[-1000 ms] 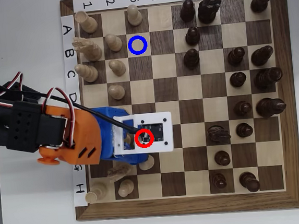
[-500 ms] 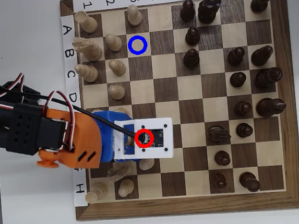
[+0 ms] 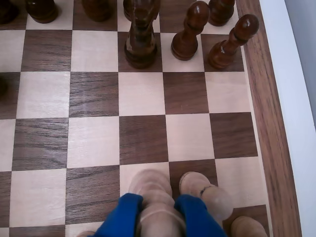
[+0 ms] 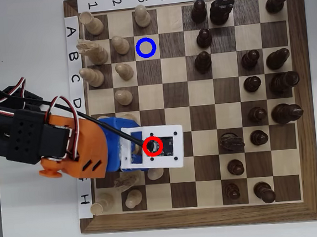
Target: Move the piece to destination
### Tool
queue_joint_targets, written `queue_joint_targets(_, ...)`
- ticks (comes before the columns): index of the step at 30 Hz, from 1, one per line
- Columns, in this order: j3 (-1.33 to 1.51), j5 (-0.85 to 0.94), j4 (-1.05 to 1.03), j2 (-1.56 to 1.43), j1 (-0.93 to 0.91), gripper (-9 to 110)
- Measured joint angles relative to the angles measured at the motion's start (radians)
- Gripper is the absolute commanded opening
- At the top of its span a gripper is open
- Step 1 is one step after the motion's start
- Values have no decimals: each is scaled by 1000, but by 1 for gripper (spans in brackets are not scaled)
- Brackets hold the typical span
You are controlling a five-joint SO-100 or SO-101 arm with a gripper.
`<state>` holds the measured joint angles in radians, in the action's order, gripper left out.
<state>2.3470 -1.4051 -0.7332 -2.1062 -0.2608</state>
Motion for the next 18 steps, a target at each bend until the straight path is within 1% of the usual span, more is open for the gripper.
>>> queue_joint_targets(18, 0, -49, -106, -120, 8, 0)
